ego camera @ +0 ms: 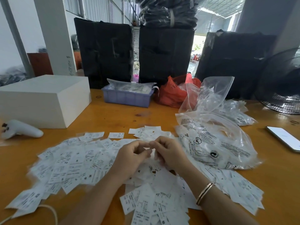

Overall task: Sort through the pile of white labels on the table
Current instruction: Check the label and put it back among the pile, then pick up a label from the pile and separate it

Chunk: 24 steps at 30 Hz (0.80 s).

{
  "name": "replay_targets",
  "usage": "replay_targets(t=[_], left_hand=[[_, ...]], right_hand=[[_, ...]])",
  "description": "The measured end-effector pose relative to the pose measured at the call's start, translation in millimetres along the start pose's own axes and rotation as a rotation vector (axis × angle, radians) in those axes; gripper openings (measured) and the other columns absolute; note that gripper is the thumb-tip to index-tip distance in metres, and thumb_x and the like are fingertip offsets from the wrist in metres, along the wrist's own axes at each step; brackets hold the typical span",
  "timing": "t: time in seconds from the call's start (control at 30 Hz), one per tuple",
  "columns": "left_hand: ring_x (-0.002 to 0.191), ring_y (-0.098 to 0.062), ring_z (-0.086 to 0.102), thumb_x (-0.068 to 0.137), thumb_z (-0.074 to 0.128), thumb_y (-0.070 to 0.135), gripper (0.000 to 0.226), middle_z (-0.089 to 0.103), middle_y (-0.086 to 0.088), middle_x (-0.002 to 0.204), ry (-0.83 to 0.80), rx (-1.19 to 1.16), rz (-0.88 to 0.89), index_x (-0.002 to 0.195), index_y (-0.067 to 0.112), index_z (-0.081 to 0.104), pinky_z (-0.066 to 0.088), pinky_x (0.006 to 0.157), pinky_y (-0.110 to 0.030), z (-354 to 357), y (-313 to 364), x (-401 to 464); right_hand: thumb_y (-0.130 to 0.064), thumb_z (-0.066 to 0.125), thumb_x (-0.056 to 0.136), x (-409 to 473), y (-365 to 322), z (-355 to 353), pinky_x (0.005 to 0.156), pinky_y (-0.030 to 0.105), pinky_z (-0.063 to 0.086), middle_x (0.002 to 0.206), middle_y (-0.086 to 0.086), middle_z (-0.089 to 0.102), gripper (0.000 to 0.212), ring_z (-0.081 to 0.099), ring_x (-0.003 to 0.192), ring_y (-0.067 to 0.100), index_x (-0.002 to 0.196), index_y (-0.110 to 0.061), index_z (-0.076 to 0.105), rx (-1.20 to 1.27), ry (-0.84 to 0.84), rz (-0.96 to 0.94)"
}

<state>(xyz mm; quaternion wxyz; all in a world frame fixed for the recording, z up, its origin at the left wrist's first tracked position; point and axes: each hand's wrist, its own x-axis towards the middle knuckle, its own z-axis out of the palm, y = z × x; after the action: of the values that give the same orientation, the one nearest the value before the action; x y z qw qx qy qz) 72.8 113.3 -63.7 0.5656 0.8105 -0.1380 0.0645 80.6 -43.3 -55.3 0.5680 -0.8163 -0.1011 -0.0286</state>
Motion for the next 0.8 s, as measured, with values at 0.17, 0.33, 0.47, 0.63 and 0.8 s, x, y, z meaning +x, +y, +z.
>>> replay_targets(t=[0.17, 0.33, 0.47, 0.63, 0.8], left_hand=[[0.075, -0.002, 0.062, 0.087, 0.065, 0.027, 0.004, 0.069, 0.007, 0.078, 0.21, 0.022, -0.033, 0.084, 0.026, 0.067, 0.048, 0.063, -0.011, -1, -2, 1], [0.081, 0.002, 0.062, 0.086, 0.067, 0.024, 0.009, 0.069, 0.012, 0.084, 0.374, -0.055, -0.118, 0.085, 0.029, 0.06, 0.041, 0.064, -0.013, -6, -1, 3], [0.081, -0.001, 0.063, 0.085, 0.069, 0.024, 0.014, 0.068, 0.013, 0.087, 0.336, -0.111, -0.172, 0.088, 0.034, 0.06, 0.042, 0.062, -0.014, -7, 0, 3], [0.068, -0.002, 0.06, 0.083, 0.069, 0.034, 0.004, 0.068, 0.01, 0.073, 0.312, -0.123, -0.146, 0.086, 0.035, 0.067, 0.048, 0.054, -0.01, -5, 0, 3], [0.066, -0.007, 0.056, 0.089, 0.061, 0.036, 0.012, 0.068, 0.008, 0.079, 0.29, -0.177, -0.108, 0.083, 0.041, 0.07, 0.05, 0.06, -0.02, -4, -2, 3]], right_hand=[[-0.03, 0.044, 0.099, 4, 8, 1, 0.065, 0.031, 0.05, 0.084, -0.006, 0.066, 0.027, 0.059, 0.074, 0.014, 0.091, -0.02, 0.067, -0.161, 0.178, -0.038], [-0.052, 0.045, 0.092, 1, 13, 8, 0.099, 0.033, 0.028, 0.123, -0.008, 0.053, 0.044, 0.042, 0.115, 0.015, 0.127, -0.028, 0.057, -0.895, -0.067, -0.179], [-0.049, 0.04, 0.095, 0, 13, 10, 0.094, 0.031, 0.026, 0.121, -0.011, 0.055, 0.039, 0.046, 0.112, 0.013, 0.124, -0.031, 0.059, -0.932, 0.014, -0.24], [-0.065, 0.045, 0.084, 1, 17, 14, 0.099, 0.032, 0.023, 0.119, -0.012, 0.048, 0.056, 0.039, 0.114, 0.011, 0.129, -0.032, 0.051, -0.897, -0.021, -0.194], [-0.059, 0.053, 0.084, 3, 19, 18, 0.094, 0.028, 0.021, 0.114, -0.015, 0.048, 0.044, 0.038, 0.111, 0.008, 0.12, -0.035, 0.056, -0.791, 0.019, -0.204]])
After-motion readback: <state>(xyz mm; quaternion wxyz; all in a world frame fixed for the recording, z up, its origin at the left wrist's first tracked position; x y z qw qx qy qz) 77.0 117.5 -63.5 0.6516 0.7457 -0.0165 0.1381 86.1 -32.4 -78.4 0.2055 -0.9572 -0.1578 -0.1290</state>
